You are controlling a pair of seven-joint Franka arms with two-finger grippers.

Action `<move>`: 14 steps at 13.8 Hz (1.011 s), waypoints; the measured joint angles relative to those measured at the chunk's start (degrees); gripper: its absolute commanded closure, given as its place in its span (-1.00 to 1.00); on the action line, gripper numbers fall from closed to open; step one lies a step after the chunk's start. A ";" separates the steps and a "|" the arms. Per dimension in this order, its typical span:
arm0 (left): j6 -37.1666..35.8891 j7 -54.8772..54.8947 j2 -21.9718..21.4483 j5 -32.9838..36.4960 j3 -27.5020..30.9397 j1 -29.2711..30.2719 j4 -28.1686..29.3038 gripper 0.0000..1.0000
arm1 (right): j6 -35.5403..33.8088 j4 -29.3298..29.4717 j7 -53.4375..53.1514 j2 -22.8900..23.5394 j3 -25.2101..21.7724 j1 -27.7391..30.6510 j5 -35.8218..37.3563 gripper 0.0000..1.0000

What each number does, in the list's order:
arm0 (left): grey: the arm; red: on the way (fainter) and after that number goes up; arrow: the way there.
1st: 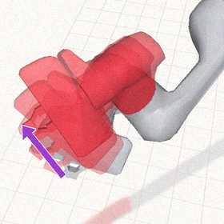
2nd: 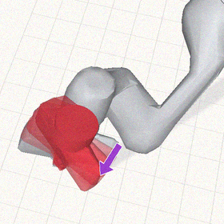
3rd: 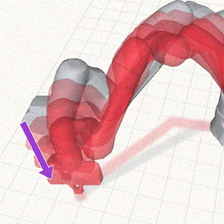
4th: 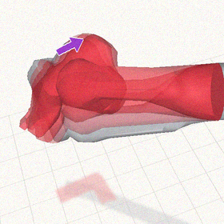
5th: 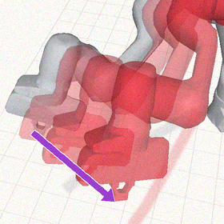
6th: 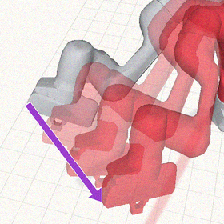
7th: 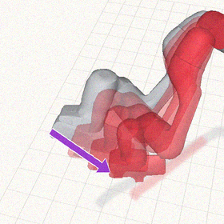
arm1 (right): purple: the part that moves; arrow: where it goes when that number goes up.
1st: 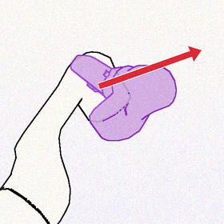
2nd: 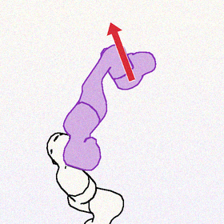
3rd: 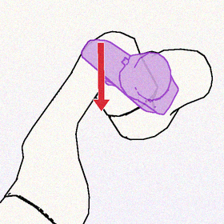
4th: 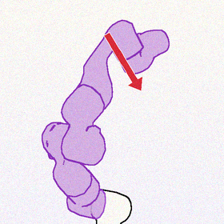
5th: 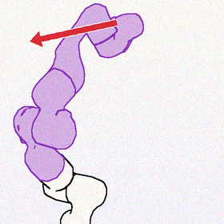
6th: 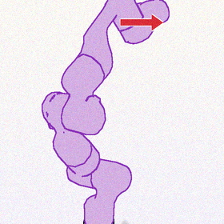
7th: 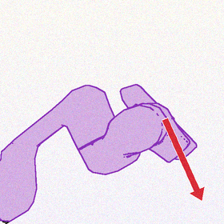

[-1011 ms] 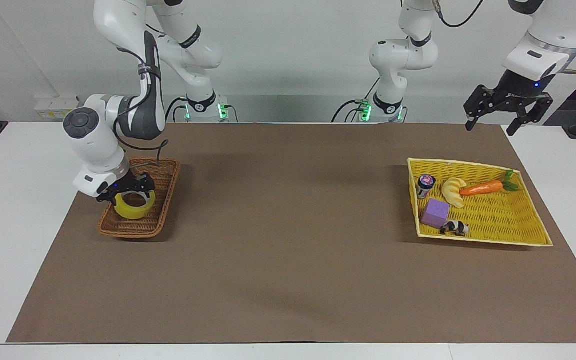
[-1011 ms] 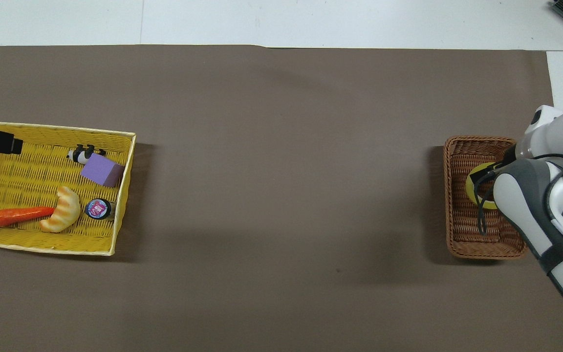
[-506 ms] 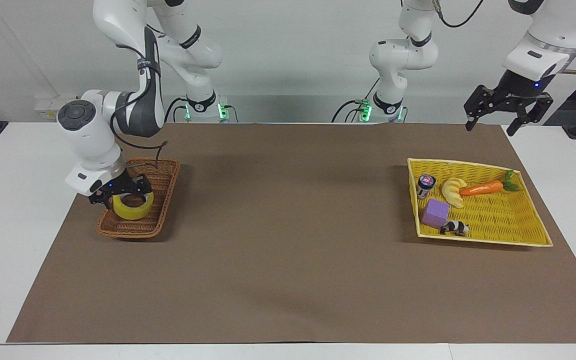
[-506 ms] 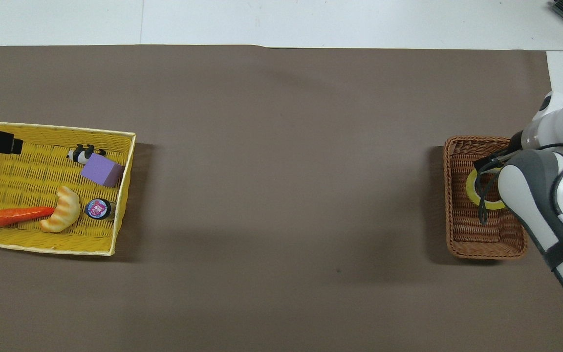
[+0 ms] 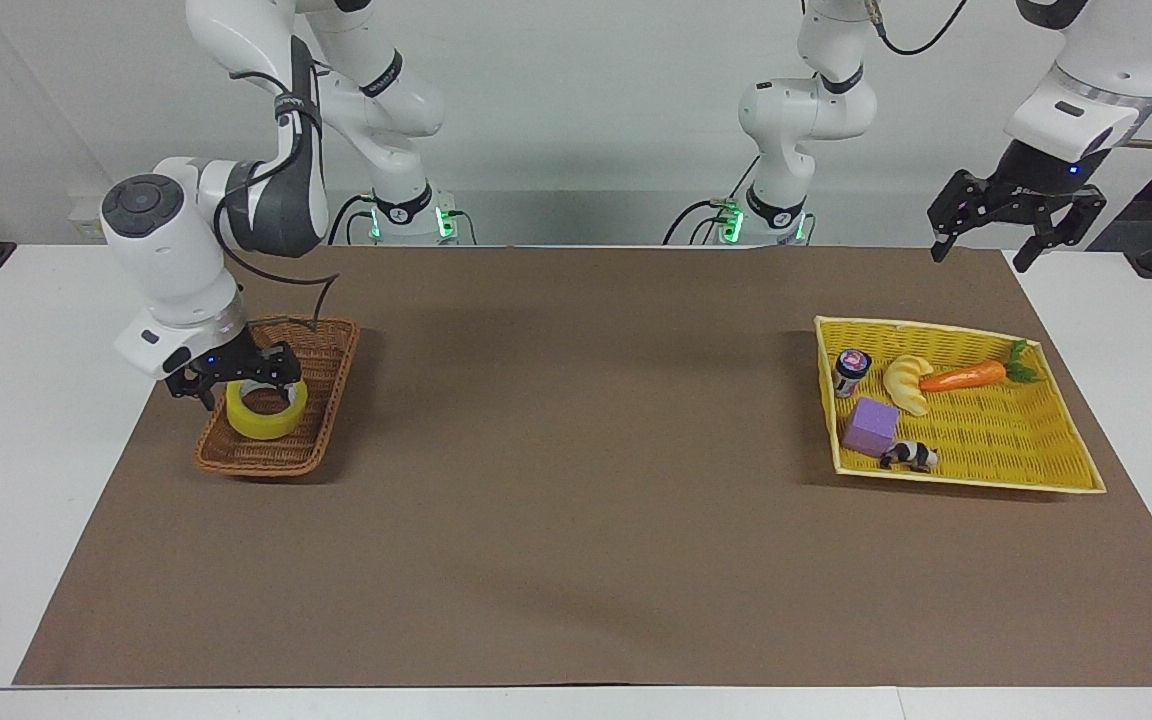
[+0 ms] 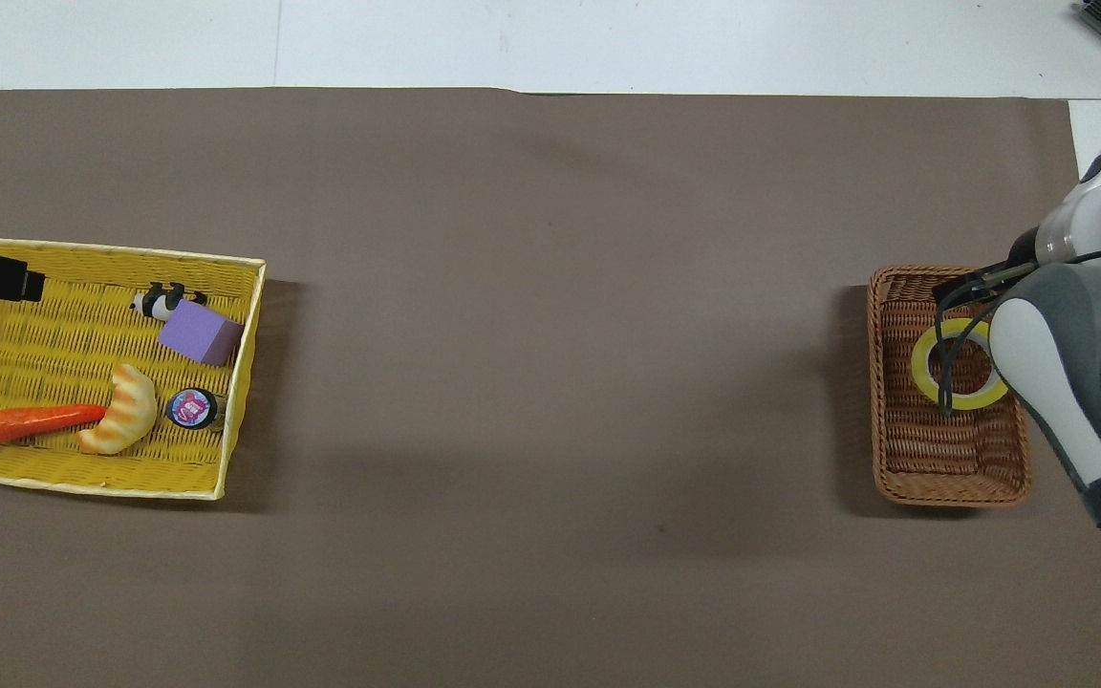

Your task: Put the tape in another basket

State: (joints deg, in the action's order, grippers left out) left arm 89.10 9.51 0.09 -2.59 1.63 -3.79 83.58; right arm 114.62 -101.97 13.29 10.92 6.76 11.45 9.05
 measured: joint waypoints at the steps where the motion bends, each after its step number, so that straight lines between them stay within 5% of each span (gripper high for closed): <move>1: 0.00 0.00 0.00 0.00 0.00 0.00 0.00 -1.00 | -0.52 0.77 -0.93 -0.09 0.32 0.00 0.00 -1.00; 8: -0.01 0.00 0.00 0.00 0.00 0.00 0.00 -1.00 | -8.82 2.93 -15.25 -6.36 8.00 -0.21 -2.24 -1.00; 14: -0.02 0.00 0.00 0.00 0.00 0.00 0.00 -1.00 | -18.78 9.15 -16.86 -9.02 7.43 0.44 -5.33 -1.00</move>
State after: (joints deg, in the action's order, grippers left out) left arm 89.08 9.51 0.09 -2.59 1.63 -3.79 83.58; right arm 95.84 -92.83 -3.57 1.90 14.19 11.89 3.72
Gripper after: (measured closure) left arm 0.000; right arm 0.000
